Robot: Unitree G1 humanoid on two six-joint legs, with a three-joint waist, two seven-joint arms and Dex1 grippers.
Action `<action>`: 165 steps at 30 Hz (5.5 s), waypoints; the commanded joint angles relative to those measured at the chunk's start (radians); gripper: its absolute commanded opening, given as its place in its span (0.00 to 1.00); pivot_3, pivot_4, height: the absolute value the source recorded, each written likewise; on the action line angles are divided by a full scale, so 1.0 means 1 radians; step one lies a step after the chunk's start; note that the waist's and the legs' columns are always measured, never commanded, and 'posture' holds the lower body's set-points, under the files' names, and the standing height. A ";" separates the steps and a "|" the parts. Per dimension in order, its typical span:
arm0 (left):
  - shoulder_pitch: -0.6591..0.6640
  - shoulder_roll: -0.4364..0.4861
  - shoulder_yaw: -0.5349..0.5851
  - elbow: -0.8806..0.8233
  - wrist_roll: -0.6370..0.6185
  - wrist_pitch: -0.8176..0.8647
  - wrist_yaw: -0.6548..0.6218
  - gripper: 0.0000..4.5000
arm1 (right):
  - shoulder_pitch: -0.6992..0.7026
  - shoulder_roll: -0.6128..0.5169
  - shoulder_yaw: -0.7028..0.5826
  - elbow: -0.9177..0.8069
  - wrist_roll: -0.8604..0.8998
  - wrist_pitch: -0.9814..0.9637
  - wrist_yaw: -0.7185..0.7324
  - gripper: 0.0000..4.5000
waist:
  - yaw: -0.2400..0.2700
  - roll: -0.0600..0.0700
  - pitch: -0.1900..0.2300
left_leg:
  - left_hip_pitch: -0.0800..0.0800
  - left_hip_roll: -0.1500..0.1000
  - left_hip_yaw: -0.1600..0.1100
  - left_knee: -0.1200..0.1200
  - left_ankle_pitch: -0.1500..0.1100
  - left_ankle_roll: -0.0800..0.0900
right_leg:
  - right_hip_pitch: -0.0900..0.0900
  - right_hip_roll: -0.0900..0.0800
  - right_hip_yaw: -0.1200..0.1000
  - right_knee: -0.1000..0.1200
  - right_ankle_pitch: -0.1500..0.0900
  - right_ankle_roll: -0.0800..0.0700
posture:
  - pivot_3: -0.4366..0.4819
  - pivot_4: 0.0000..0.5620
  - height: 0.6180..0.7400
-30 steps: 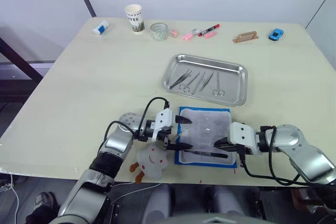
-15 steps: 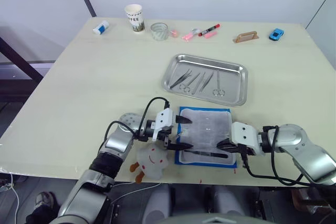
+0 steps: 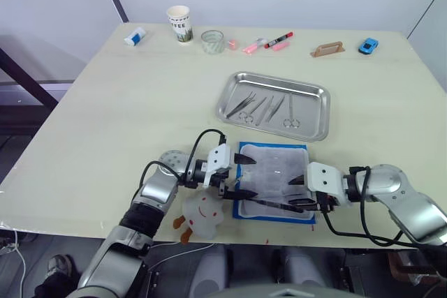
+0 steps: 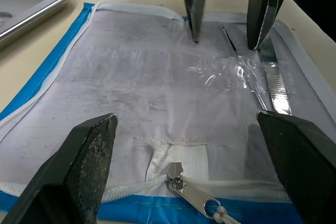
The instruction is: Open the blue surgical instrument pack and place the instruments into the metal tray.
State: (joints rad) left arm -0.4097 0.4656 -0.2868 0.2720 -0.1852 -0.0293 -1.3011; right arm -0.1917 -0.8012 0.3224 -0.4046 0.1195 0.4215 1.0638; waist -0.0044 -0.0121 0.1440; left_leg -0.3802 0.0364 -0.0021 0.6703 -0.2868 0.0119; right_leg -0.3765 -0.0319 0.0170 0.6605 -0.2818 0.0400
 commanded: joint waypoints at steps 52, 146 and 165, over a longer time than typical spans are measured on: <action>0.024 -0.006 -0.027 0.006 0.036 0.033 0.022 1.00 | -0.135 -0.182 -0.003 -0.226 0.103 0.458 0.024 0.01 | 0.016 -0.002 -0.002 | 0.000 0.000 -0.001 0.001 0.000 0.000 | 0.000 -0.001 -0.001 0.000 0.000 0.000 | 0.48 0.27 1.00; 0.060 -0.017 -0.025 -0.018 0.041 0.052 0.076 1.00 | -0.638 0.749 -0.622 0.652 0.177 0.574 -1.154 0.01 | -0.012 0.004 -0.001 | -0.001 0.001 0.001 -0.002 0.000 0.000 | -0.002 -0.002 0.001 0.002 0.000 0.000 | 0.48 0.27 1.00; 0.073 -0.003 -0.021 -0.038 0.035 0.054 0.072 1.00 | -0.637 0.749 -0.615 0.669 0.178 0.559 -1.154 0.01 | -0.012 0.004 -0.001 | -0.001 0.001 0.001 -0.002 0.000 0.000 | -0.002 -0.002 0.001 0.002 0.000 0.000 | 0.48 0.27 1.00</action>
State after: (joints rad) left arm -0.3629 0.4492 -0.2845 0.2101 -0.1707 -0.0063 -1.2260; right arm -0.8015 -0.0492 -0.2944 0.2838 0.2921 0.9989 -0.0923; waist -0.0166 -0.0080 0.1427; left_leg -0.3814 0.0376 -0.0015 0.6684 -0.2867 0.0120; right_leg -0.3787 -0.0343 0.0177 0.6620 -0.2814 0.0398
